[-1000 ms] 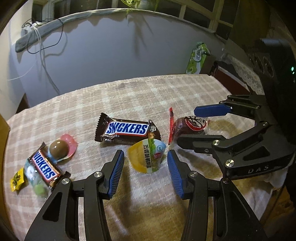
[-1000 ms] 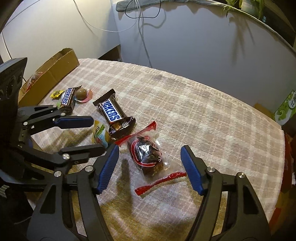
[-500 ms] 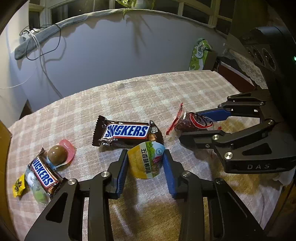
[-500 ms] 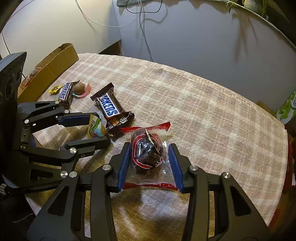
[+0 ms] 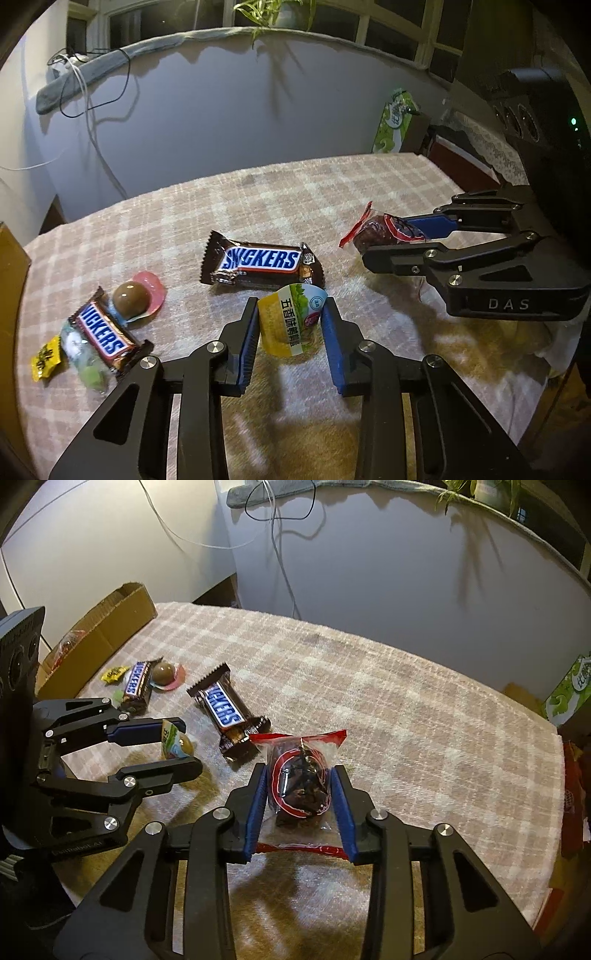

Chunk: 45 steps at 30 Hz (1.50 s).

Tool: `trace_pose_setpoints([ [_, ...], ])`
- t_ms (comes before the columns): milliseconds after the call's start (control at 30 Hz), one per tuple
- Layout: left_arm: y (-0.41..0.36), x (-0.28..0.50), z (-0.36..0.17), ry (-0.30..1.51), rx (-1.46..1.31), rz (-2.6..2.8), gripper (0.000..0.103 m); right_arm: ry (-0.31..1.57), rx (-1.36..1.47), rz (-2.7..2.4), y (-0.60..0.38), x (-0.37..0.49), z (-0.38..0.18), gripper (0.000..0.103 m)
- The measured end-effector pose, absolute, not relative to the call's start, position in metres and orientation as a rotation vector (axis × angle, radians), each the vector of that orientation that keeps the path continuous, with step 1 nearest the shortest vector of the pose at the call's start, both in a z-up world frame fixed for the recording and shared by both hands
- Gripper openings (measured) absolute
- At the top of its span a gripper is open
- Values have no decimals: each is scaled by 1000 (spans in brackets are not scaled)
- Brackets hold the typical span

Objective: Organize snacks
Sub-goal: 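Carry the jelly cup and chocolate bag over the box and open both grippers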

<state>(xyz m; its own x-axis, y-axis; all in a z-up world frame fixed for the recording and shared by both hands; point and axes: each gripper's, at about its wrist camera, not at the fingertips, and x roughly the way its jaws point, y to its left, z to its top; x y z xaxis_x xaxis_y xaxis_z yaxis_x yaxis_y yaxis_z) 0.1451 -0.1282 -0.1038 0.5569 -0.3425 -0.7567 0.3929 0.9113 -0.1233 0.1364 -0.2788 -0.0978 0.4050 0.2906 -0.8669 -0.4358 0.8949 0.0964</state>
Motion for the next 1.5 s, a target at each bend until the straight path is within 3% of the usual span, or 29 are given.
trace_pose_setpoints([
  [900,9,111,-47,722,-89,-234,31,894,-200,611,-151,147,-26,36],
  [1500,137,97,-41,677,-187,-9,31,887,-255,769,-9,184,-31,36],
])
